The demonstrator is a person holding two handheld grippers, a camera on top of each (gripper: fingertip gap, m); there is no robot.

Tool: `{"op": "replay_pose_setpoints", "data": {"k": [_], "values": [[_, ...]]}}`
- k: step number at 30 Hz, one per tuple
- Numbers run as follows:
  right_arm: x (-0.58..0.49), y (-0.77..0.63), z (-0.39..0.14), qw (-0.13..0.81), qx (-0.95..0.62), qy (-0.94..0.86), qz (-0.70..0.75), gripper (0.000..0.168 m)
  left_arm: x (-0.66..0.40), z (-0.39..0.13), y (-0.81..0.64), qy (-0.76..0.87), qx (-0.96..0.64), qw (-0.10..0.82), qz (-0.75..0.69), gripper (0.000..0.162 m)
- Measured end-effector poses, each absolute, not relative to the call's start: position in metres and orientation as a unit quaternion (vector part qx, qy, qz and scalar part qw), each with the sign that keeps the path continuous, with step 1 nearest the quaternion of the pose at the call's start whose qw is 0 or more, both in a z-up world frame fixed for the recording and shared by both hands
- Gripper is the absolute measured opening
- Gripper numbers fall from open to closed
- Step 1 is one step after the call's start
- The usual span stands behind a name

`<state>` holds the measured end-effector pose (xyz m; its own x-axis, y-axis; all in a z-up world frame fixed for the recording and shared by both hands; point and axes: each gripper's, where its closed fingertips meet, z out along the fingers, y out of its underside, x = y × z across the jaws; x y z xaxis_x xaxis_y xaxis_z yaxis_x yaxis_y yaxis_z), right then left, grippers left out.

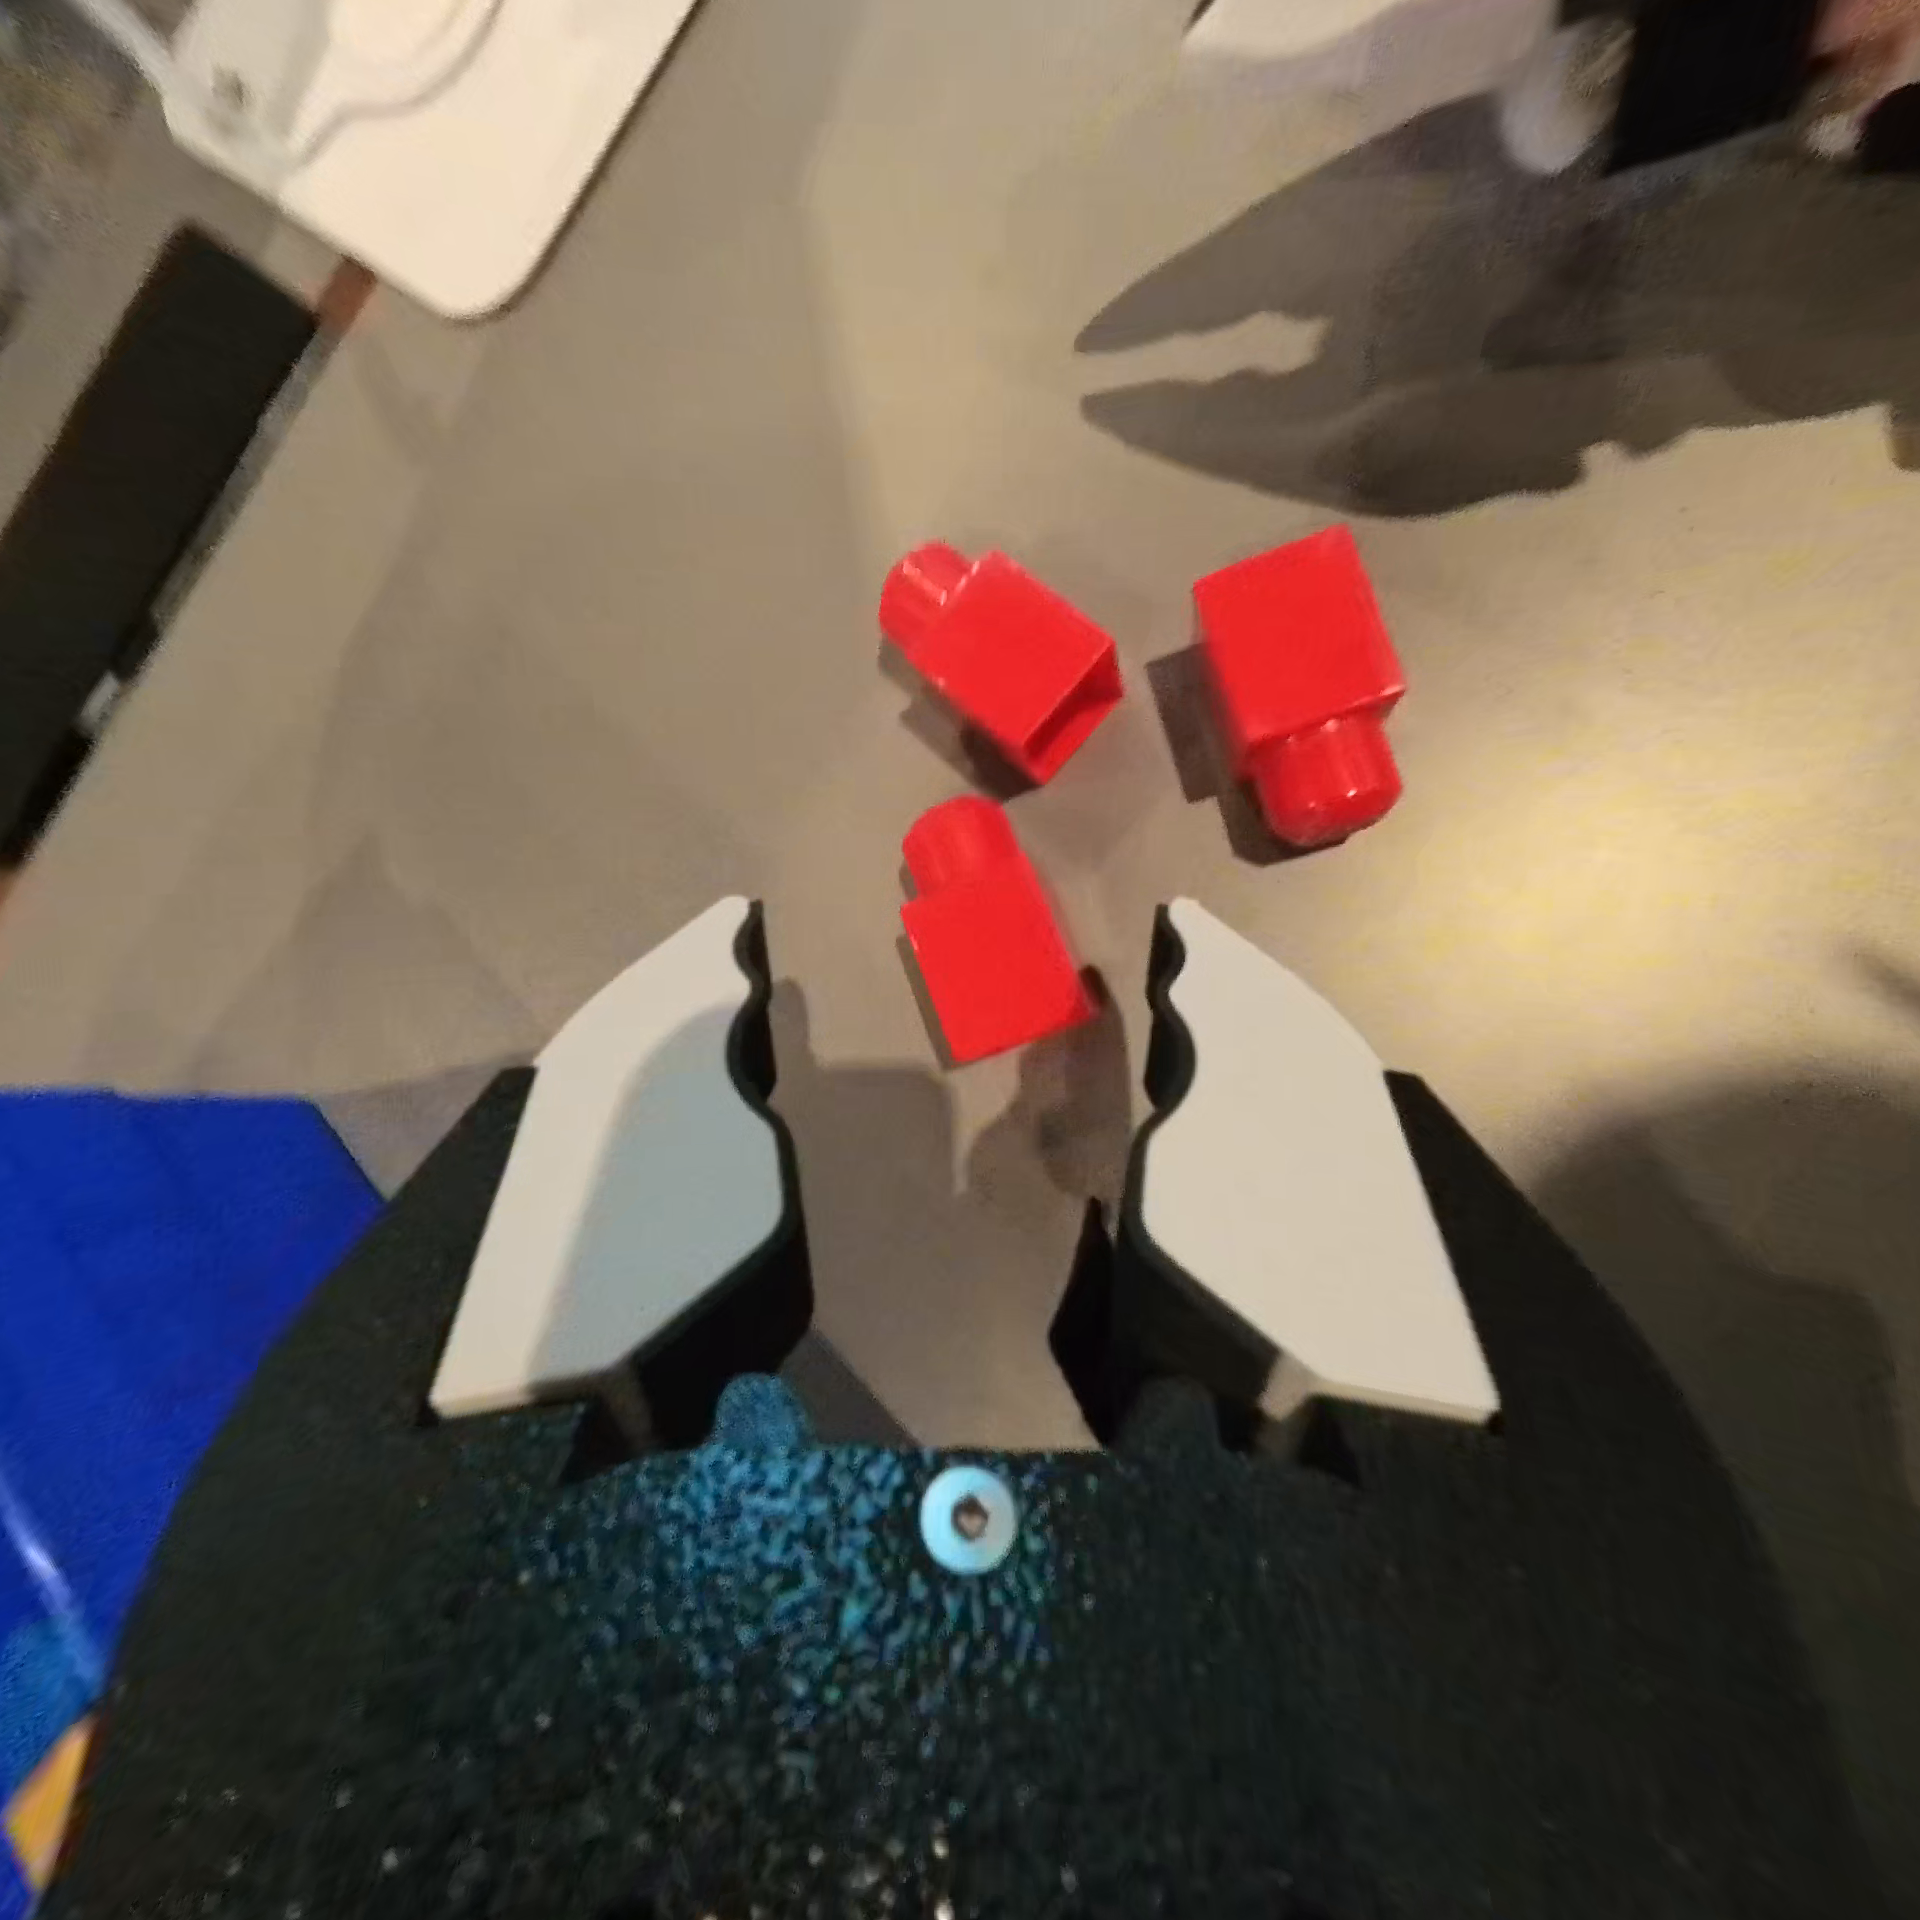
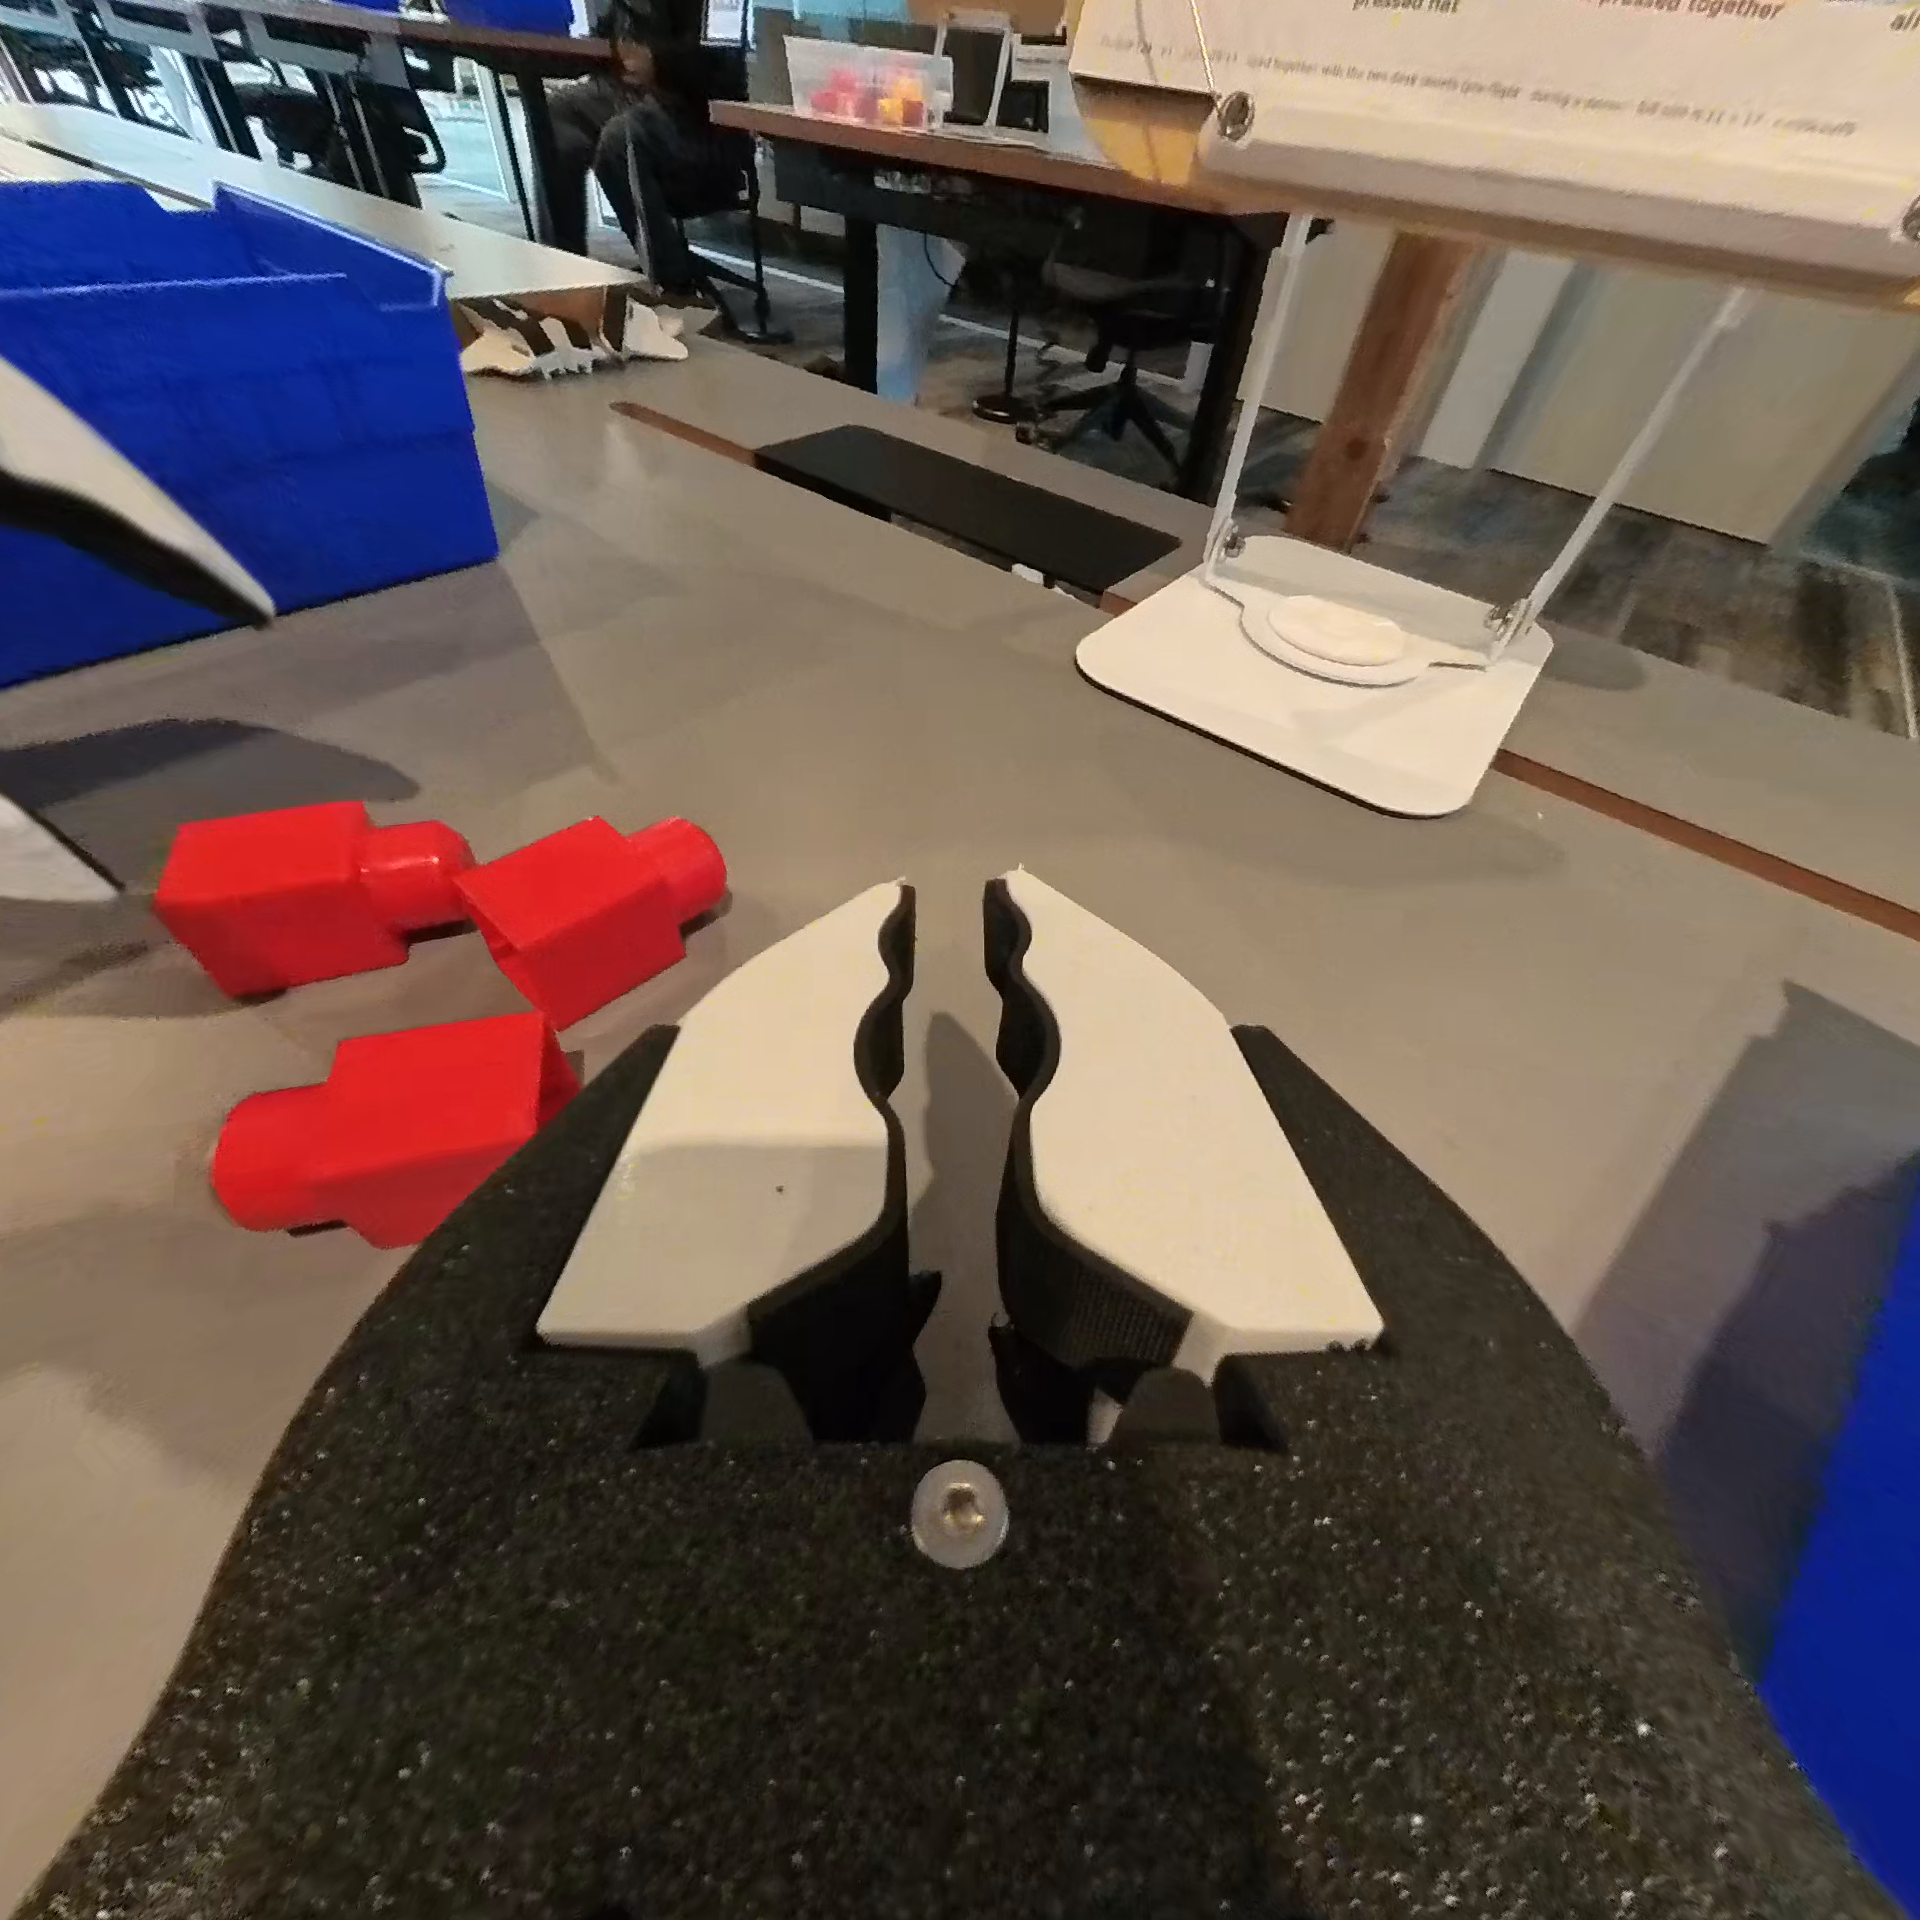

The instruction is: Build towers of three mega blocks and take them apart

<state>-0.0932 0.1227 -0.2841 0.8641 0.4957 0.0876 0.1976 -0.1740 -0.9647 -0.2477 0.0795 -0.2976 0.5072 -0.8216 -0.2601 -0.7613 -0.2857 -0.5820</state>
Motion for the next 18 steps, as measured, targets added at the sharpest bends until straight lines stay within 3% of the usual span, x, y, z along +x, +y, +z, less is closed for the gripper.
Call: {"op": "replay_pose_setpoints", "data": {"k": [1,10,13,18], "values": [[-0.094,0.122,-0.284,0.6,-0.756,-0.23,0.126,0.013,-0.253,-0.305,0.08,0.479,-0.814,0.326,-0.038,0.07],[-0.1,0.118,-0.275,0.613,-0.74,-0.245,0.128,0.012,-0.262,-0.343,0.084,0.428,-0.859,0.28,-0.017,0.068],[-0.103,0.115,-0.267,0.625,-0.725,-0.251,0.143,0.012,-0.267,-0.346,0.086,0.428,-0.86,0.278,0.003,0.04],[-0.116,0.101,-0.246,0.654,-0.674,-0.285,0.192,0.013,-0.258,-0.313,0.098,0.414,-0.821,0.392,-0.025,0.037]]}}
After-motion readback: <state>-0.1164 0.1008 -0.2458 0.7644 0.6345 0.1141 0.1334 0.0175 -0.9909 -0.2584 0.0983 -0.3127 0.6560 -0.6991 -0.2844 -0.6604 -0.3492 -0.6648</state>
